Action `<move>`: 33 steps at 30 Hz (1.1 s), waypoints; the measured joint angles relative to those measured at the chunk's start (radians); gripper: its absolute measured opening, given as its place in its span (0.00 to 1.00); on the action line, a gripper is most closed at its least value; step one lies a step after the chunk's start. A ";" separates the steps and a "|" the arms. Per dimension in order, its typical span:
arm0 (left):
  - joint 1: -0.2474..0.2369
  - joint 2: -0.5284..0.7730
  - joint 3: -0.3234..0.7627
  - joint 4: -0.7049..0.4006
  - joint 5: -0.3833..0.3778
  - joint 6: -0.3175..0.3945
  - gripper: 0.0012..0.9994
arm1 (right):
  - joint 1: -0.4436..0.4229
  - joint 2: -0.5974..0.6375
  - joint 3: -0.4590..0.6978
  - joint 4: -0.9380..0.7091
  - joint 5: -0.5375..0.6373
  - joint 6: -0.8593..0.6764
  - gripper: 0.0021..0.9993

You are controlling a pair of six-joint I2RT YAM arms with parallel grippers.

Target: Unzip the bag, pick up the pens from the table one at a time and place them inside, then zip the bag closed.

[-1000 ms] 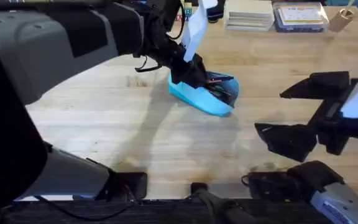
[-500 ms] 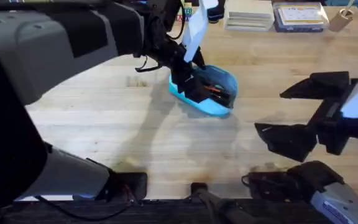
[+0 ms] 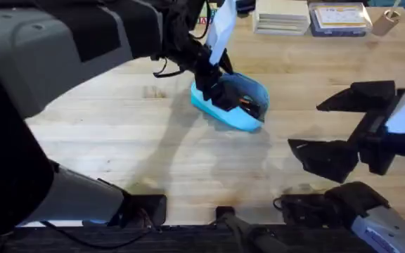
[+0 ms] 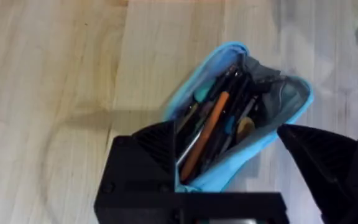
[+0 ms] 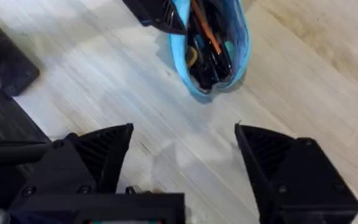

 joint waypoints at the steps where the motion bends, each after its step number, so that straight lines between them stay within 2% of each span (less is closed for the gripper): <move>1: 0.000 0.000 0.014 0.000 0.000 -0.016 0.99 | 0.000 0.000 0.000 0.000 0.000 0.000 1.00; 8: 0.007 -0.049 0.074 0.001 -0.010 -0.065 0.99 | 0.000 0.000 0.000 0.000 0.000 0.000 1.00; 13: 0.008 -0.146 0.080 -0.006 -0.058 -0.075 0.99 | 0.000 0.000 0.000 0.000 0.000 0.000 1.00; 19: 0.033 -0.245 0.080 -0.078 -0.118 -0.077 0.99 | 0.000 0.000 0.000 0.000 0.000 0.000 1.00; 25: 0.105 -0.319 0.080 -0.194 -0.143 -0.078 0.99 | 0.000 0.000 0.000 0.000 0.000 0.000 1.00; 33: 0.258 -0.378 0.080 -0.349 -0.157 -0.080 0.99 | 0.000 0.000 0.000 0.000 0.000 0.000 1.00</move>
